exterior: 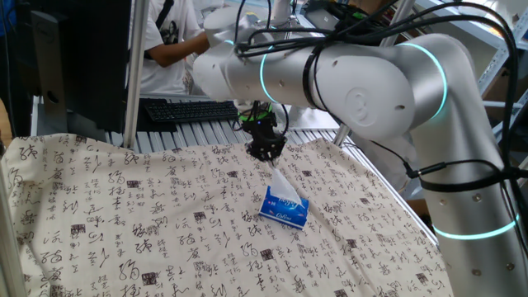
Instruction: Pull out a napkin
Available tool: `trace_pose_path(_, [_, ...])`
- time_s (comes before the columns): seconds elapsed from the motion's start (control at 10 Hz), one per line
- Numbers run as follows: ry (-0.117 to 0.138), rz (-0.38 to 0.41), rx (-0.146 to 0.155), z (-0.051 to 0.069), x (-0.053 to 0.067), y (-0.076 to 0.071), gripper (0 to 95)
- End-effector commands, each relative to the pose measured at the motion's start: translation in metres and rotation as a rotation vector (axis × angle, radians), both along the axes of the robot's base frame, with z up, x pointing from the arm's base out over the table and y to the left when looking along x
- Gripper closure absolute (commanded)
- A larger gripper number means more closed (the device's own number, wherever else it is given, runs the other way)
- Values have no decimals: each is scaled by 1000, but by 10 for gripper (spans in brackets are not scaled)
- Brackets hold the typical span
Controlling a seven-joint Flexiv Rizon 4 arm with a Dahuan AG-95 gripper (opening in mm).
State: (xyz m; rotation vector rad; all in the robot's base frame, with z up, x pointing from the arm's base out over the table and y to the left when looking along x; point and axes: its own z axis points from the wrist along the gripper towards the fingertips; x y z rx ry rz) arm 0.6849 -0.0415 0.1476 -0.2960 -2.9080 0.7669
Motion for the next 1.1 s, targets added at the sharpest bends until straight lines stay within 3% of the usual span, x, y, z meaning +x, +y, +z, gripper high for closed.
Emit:
trace_pose_path(0.1, [-6, 1, 3, 9, -7, 4, 950])
trace_pose_path(1.1, [-16, -21, 32, 48, -30, 21, 950])
